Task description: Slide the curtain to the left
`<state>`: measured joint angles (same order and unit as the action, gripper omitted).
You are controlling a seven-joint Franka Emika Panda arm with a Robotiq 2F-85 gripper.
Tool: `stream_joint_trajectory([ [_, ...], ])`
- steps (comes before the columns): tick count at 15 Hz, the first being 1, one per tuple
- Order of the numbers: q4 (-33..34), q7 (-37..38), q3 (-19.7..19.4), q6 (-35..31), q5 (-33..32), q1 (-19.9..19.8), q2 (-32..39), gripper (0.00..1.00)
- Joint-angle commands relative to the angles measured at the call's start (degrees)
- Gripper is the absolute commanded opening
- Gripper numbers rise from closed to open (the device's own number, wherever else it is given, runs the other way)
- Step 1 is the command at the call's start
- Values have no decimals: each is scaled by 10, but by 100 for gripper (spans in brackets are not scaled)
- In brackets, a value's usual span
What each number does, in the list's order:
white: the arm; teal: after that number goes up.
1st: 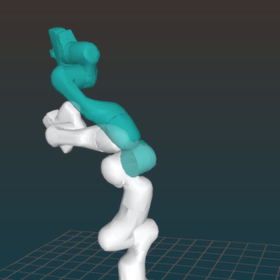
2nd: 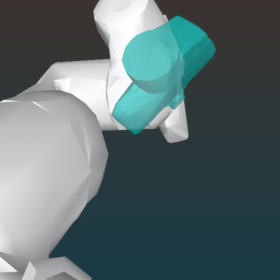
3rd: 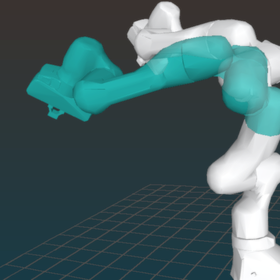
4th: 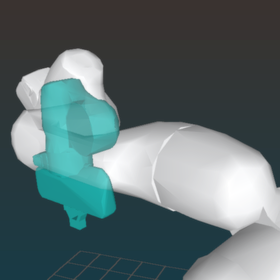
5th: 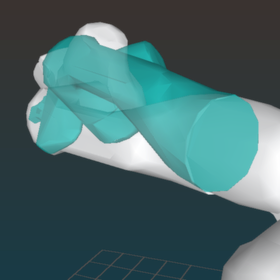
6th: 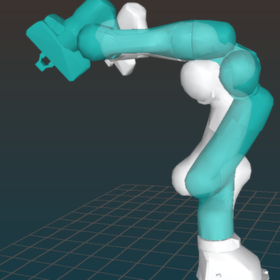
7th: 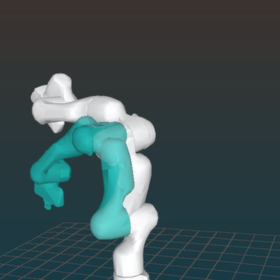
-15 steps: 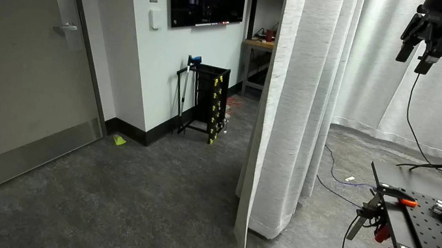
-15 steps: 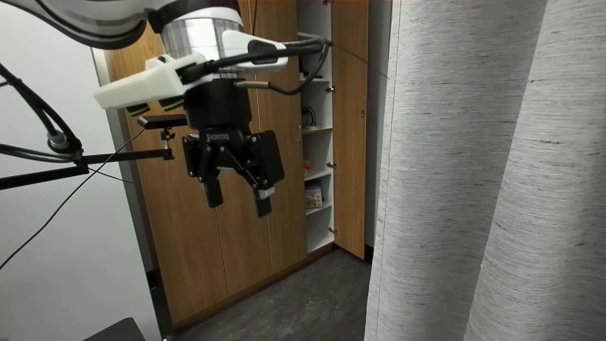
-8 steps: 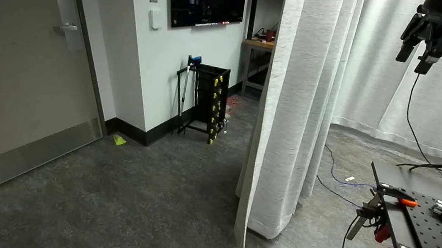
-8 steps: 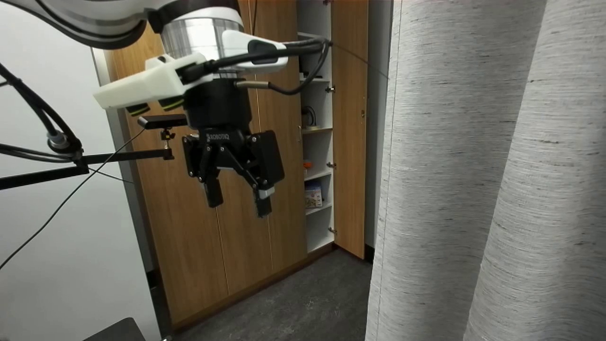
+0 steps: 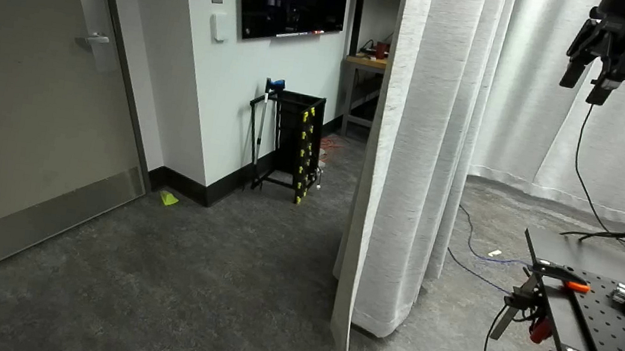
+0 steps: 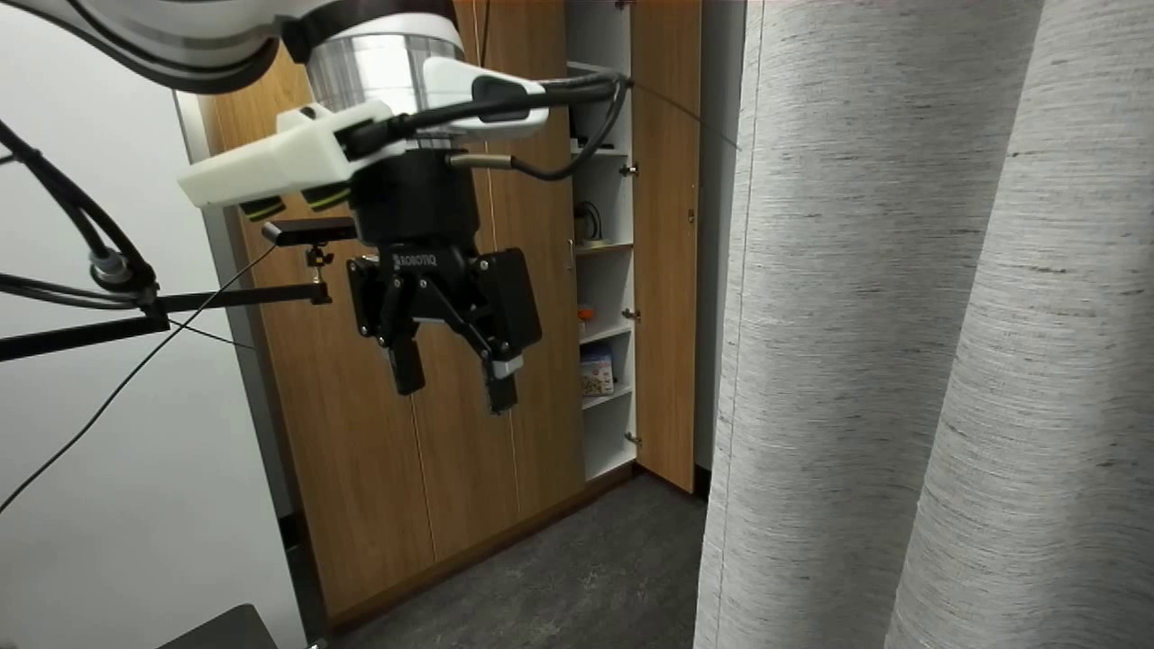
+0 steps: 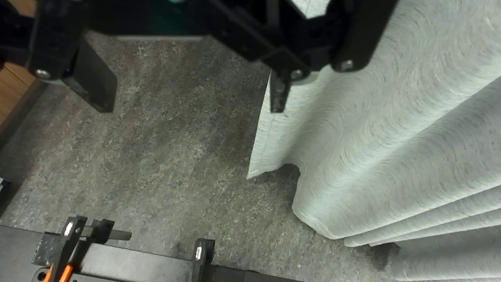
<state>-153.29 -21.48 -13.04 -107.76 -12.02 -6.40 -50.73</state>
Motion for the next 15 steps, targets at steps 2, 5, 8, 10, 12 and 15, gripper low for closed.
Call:
stream_joint_trajectory([
  [2,0,6,-2,0,-2,3,-1,100],
  [5,-2,11,0,-7,-4,1,-2,100],
  [8,-5,11,2,-21,-12,-1,-4,100],
  [10,79,41,32,-53,8,34,92,100],
  [12,104,49,49,-89,3,41,118,100],
  [15,187,68,86,-111,1,56,203,100],
])
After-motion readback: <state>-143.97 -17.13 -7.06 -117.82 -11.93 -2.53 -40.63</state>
